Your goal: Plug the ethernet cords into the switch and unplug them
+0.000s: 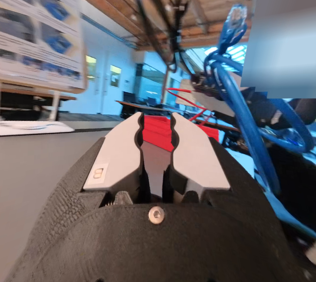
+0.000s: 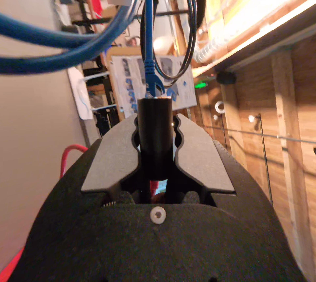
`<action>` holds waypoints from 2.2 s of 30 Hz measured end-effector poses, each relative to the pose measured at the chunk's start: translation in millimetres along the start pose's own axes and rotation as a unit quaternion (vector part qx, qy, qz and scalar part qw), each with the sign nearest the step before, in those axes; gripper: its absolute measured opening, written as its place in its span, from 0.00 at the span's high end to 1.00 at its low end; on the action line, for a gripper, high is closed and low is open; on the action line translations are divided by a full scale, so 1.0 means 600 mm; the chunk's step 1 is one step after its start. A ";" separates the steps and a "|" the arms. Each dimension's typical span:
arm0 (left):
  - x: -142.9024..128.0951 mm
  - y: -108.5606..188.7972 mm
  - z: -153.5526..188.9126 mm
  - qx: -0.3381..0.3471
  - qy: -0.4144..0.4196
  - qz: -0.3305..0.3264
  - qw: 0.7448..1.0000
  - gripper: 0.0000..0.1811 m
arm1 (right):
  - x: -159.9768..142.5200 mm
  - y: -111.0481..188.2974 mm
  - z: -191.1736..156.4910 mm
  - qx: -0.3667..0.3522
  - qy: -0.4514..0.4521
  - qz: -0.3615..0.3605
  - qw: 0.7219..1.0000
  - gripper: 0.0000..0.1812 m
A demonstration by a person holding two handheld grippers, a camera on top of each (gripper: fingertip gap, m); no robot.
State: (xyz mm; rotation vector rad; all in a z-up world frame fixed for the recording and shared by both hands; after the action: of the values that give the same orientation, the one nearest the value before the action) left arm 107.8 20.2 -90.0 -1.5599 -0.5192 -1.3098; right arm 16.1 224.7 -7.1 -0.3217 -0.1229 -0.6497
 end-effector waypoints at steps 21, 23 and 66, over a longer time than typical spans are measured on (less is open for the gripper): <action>-0.002 0.007 -0.020 0.013 0.042 0.023 0.999 0.87 | -0.353 0.045 0.097 -0.121 -0.459 -0.217 0.853 0.79; -0.002 0.006 -0.019 0.010 0.042 0.022 0.999 0.88 | -0.363 0.047 0.095 -0.118 -0.504 -0.199 0.832 0.79; -0.008 0.002 -0.012 -0.011 0.033 0.006 0.999 0.89 | -0.491 0.234 0.077 0.030 -0.646 -0.462 0.607 0.69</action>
State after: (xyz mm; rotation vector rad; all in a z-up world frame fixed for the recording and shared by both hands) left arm 104.1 14.7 -95.2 -1.5291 -0.4545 -1.3579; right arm -131.4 514.1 -61.8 -0.6239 -1.8386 -1.3253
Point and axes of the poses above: each gripper's, where its closed fingertips meet, y back along the fingers, x out of its top, z = x × y across the jaws, the point moved 7 cm from there along y, back along the fingers, and after that the axes turned 7 degrees about -y, right-handed, at the moved point
